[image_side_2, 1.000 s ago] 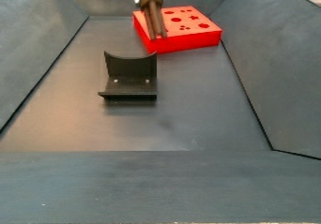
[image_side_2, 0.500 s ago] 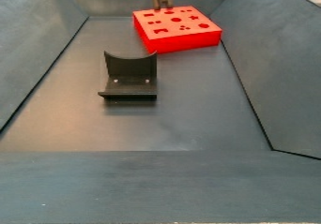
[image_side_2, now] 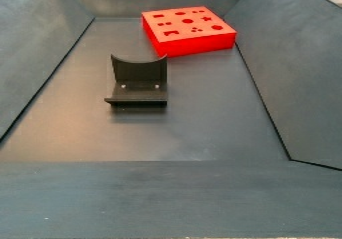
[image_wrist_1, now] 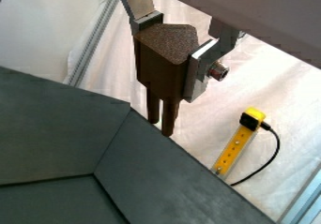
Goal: Pick up the 3 prong object. Move up. Place the 3 prong object on the fixture. Regrasp the 3 prong object. Move to above the board. Insert the 3 prong object.
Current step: Move to above the board.
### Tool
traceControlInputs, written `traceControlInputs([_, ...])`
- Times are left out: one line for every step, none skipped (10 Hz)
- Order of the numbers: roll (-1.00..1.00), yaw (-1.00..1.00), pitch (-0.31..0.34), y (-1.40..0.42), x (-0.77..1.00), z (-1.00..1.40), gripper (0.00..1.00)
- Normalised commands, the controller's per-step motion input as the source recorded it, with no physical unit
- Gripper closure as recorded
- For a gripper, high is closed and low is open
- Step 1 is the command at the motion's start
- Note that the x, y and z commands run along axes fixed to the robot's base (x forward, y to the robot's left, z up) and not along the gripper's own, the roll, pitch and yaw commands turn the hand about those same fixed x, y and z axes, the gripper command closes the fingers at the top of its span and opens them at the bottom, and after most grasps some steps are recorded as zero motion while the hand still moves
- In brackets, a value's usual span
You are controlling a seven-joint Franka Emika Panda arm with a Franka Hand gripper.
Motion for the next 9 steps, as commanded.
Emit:
traceControlInputs([-1.0,-0.08,-0.146,-1.0,-0.18,0.09,1.0])
traceControlInputs([-1.0,-0.08,-0.15,-1.0,-0.18,0.09,1.0])
traceControlInputs([-1.0,-0.09,-0.16,-1.0,-0.19,0.1,1.0])
traceControlInputs([-1.0,-0.1,-0.159,-1.0,-0.2,0.09,1.0])
traceControlInputs([-1.0,-0.11,-0.164,-1.0,-0.22,0.1,1.0])
traceControlInputs([-1.0,-0.12,-0.165,-1.0,-0.22,0.1,1.0])
traceControlInputs([-1.0,-0.13,-0.163,-1.0,-0.25,0.1,1.0])
traceControlInputs([-1.0,-0.13,-0.162,-1.0,-0.26,0.1,1.0])
traceControlInputs([-1.0,-0.14,-0.168,-1.0,-0.3,0.1,1.0])
